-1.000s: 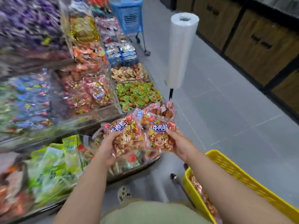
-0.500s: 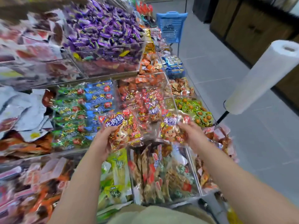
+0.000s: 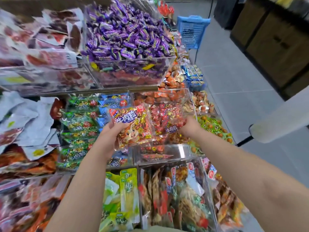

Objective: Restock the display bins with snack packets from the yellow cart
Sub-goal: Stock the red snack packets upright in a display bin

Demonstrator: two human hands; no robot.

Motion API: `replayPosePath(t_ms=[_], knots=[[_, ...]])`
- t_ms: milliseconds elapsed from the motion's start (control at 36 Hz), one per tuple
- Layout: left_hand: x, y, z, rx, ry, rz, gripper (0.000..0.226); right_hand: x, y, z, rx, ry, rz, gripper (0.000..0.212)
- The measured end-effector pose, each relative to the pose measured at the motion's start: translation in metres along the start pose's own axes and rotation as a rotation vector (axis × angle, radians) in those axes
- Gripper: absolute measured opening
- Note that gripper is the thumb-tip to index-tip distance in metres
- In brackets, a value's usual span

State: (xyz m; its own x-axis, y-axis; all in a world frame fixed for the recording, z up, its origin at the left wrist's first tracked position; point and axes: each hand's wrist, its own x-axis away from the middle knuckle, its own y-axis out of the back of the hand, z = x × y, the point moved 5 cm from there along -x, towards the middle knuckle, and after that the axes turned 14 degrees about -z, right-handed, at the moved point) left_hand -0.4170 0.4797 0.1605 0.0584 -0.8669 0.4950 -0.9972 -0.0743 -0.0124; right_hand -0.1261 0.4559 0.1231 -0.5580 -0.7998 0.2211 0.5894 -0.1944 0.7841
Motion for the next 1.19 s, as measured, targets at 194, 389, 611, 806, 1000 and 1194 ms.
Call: replayPosePath(t_ms=[194,389,611,806,1000,1194], knots=[[-0.007,-0.004,-0.004,0.064,0.016,0.047,0.031,-0.013,-0.020,-0.003,0.065,0.097,-0.114,0.044],[-0.007,-0.002,0.002,0.055,0.009,0.004,0.019,-0.008,-0.034,0.004,0.917,0.683,-0.140,0.084],[-0.005,-0.004,0.010,0.044,0.034,0.000,0.030,-0.018,-0.051,-0.002,0.957,0.693,0.012,0.069],[-0.004,-0.005,0.009,0.069,0.039,0.001,0.044,-0.017,-0.067,-0.014,1.034,0.766,0.005,0.088],[-0.003,-0.004,0.011,0.045,0.044,-0.015,0.027,-0.020,-0.075,-0.018,1.050,0.771,0.079,0.094],[-0.001,-0.005,0.009,0.032,0.054,-0.021,0.049,-0.032,-0.081,-0.016,0.980,0.617,0.095,0.111]])
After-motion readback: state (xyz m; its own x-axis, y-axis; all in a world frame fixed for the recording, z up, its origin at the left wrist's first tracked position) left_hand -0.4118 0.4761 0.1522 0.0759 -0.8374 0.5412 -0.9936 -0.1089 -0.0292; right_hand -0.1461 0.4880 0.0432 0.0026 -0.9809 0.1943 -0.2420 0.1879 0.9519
